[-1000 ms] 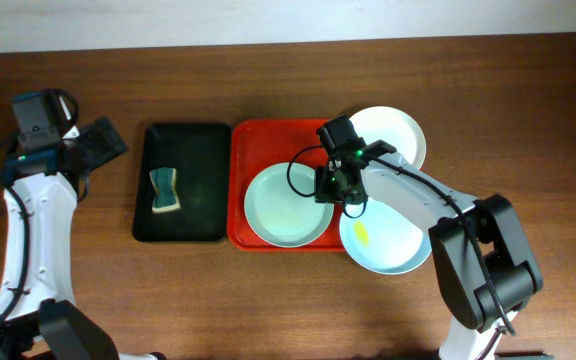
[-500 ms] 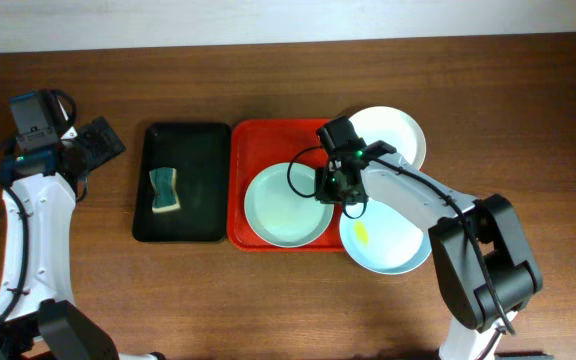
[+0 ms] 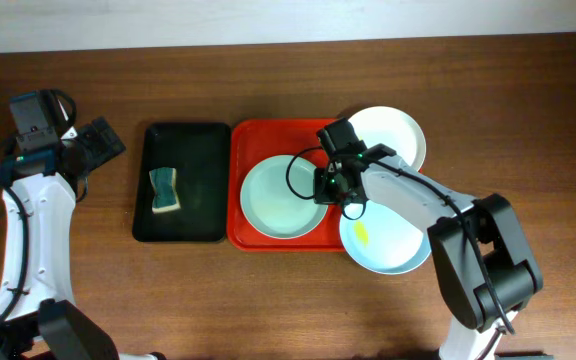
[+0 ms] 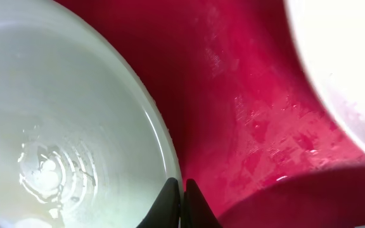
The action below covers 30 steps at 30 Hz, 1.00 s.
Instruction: Clean dirty plates on tray and stack at the side
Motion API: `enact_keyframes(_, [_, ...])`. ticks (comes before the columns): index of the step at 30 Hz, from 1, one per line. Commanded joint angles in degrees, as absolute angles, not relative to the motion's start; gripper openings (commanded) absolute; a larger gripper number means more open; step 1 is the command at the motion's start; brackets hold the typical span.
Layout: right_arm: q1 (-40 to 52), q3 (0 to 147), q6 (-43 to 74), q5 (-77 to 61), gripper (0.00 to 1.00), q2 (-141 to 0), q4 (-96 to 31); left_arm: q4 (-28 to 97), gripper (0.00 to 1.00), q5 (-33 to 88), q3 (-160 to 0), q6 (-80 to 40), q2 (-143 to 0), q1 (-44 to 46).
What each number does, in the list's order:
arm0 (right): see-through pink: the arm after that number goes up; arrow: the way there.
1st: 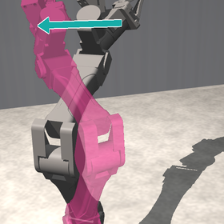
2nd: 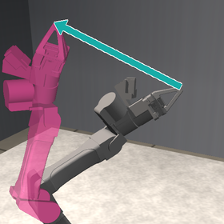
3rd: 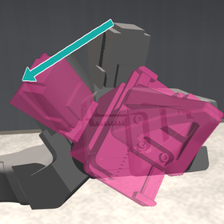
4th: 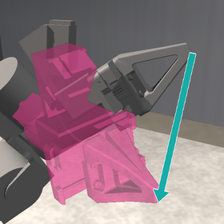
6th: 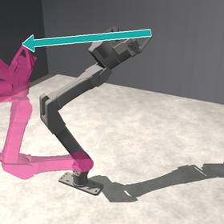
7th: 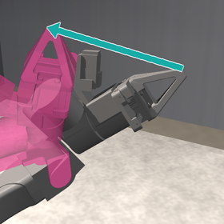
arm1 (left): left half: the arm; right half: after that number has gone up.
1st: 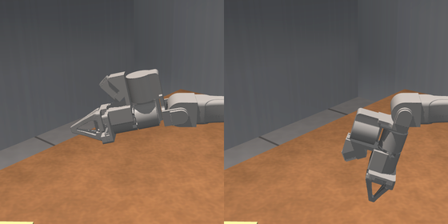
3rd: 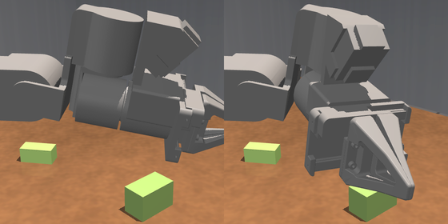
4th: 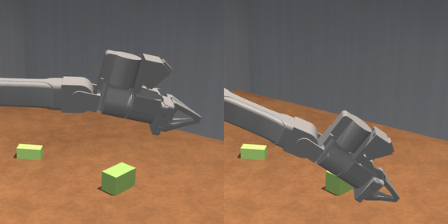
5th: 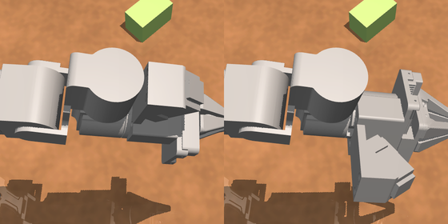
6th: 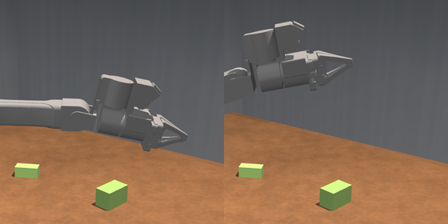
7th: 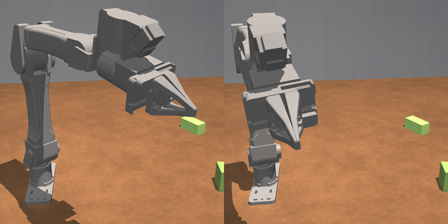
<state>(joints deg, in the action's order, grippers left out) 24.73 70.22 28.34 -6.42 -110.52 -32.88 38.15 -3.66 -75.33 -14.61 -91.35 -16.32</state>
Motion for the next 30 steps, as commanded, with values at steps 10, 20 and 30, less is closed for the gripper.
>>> enact_keyframes(10, [20.21, 76.34, 26.35, -15.33, 0.04, -109.84, -41.85, 38.20, 0.99, -3.86, -75.70, -15.20, -91.15, -16.58])
enact_keyframes(20, [20.16, 84.38, 23.75, -16.51, 0.04, -109.58, -49.67, 38.17, 0.99, -3.86, -75.70, -15.20, -91.15, -16.58])
enact_keyframes(30, [21.82, 90.76, 24.47, -16.45, 0.04, -109.58, -51.81, 38.17, 0.99, -3.86, -75.70, -15.18, -91.15, -16.58])
